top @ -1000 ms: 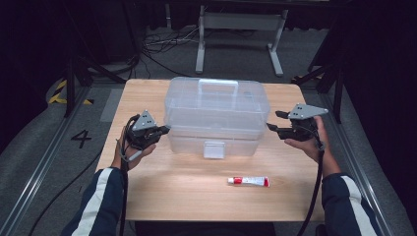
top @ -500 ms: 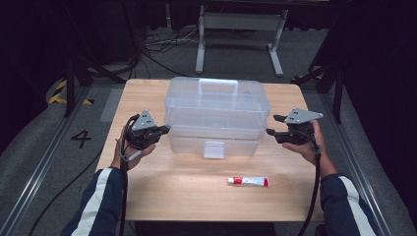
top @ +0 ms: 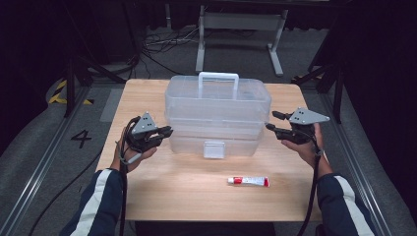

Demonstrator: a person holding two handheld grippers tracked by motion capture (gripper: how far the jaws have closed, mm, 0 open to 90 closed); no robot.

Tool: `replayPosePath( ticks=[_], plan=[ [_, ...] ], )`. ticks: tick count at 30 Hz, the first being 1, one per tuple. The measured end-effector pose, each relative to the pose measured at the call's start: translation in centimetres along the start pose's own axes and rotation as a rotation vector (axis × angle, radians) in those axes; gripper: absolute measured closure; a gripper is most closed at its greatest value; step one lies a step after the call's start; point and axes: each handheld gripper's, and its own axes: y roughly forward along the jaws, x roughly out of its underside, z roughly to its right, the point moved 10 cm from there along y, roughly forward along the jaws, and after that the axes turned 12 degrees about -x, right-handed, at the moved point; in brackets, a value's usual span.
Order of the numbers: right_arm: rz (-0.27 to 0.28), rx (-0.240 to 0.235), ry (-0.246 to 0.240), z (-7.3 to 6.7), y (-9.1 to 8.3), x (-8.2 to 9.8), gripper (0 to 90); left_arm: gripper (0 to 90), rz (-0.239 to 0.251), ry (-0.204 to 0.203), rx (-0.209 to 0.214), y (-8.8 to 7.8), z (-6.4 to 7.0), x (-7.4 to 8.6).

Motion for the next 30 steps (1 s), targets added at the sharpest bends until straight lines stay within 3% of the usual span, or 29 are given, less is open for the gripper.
replayPosePath(
  ticks=[5, 7, 15, 17, 25, 30],
  plan=[
    [0.032, 0.032, -0.02, 0.1, 0.0, -1.0, 58.3, 75.2, -0.022, 0.026, 0.008, 0.1, 0.5, 0.6],
    [0.039, 0.063, -0.04, 0.2, -0.1, -1.4, 59.2, 73.5, -0.021, 0.023, 0.018, 0.2, 0.7, 0.6],
    [0.098, 0.112, -0.06, 0.4, -0.5, -2.9, 63.9, 68.8, -0.025, 0.042, 0.053, 0.4, 1.4, 0.8],
    [0.094, 0.142, -0.092, 0.4, -0.4, -3.2, 67.2, 67.8, -0.026, 0.041, 0.061, 0.4, 1.5, 0.8],
    [0.115, 0.197, -0.089, 0.5, -0.4, -4.0, 70.9, 64.9, -0.035, 0.067, 0.076, 0.6, 2.1, 0.8],
    [0.102, 0.256, -0.124, 0.7, -0.5, -4.5, 73.4, 64.6, -0.038, 0.08, 0.07, 0.6, 2.2, 0.7]
  ],
)
